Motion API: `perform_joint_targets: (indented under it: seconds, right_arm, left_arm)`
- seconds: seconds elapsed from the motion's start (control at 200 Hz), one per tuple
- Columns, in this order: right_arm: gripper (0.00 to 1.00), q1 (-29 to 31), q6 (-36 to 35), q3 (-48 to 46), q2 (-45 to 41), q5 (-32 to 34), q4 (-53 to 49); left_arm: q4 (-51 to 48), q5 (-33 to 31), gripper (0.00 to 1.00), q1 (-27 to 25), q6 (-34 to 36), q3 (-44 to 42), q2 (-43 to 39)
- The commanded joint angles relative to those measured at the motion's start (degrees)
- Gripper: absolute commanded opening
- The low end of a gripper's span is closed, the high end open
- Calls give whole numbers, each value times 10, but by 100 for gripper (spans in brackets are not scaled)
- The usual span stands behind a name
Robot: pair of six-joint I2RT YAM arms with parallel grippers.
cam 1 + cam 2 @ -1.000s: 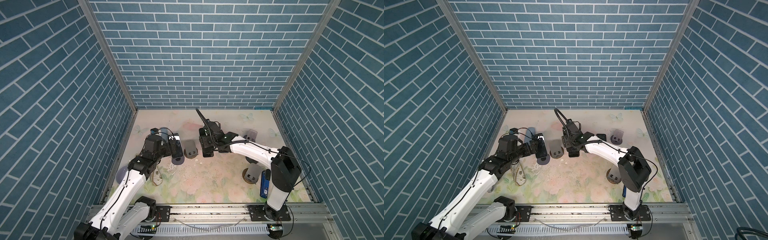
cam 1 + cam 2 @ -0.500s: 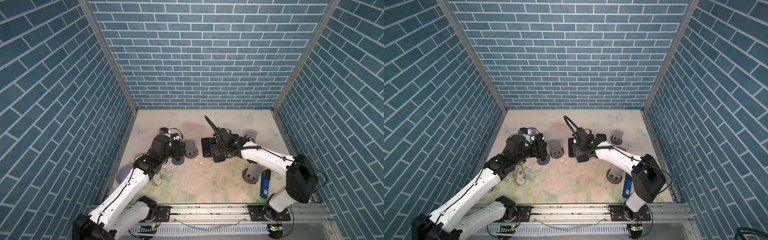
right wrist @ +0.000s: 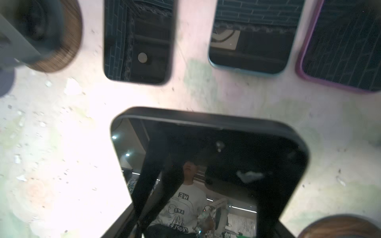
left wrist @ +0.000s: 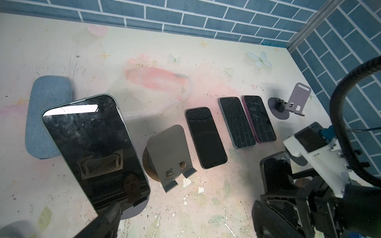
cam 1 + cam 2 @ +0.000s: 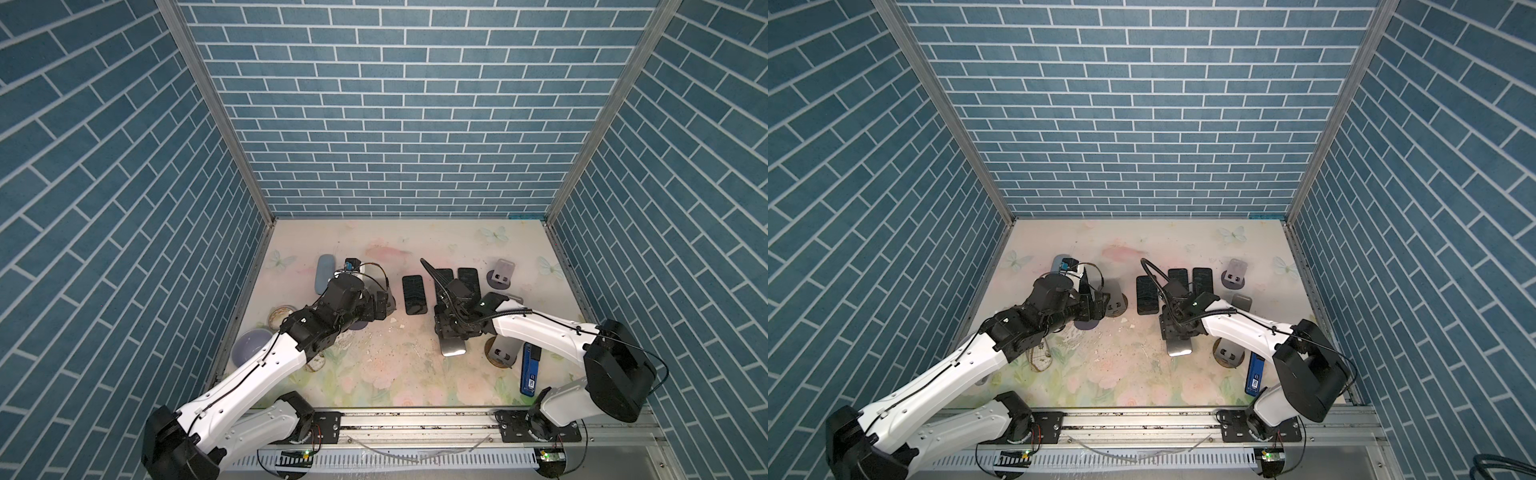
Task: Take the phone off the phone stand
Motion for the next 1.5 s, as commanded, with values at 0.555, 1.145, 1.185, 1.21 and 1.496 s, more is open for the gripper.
perform_joint_targets:
  seconds: [0.555, 1.145, 1.185, 1.21, 1.496]
  right_arm:
    - [64, 2, 74, -70, -1, 34, 20]
    - [65, 3, 76, -46, 53, 75, 2]
    - [65, 3, 76, -46, 56, 74, 1]
    - [65, 3, 76, -46, 58, 73, 0]
    - [68, 7, 76, -41, 60, 72, -6]
  left_arm:
    - [-5, -60, 100, -22, -7, -6, 9]
    - [13, -119, 100, -23, -1, -26, 3]
    - [16, -120, 100, -23, -1, -25, 4]
    - [17, -120, 100, -22, -1, -26, 5]
    - [17, -124, 100, -22, -4, -26, 8]
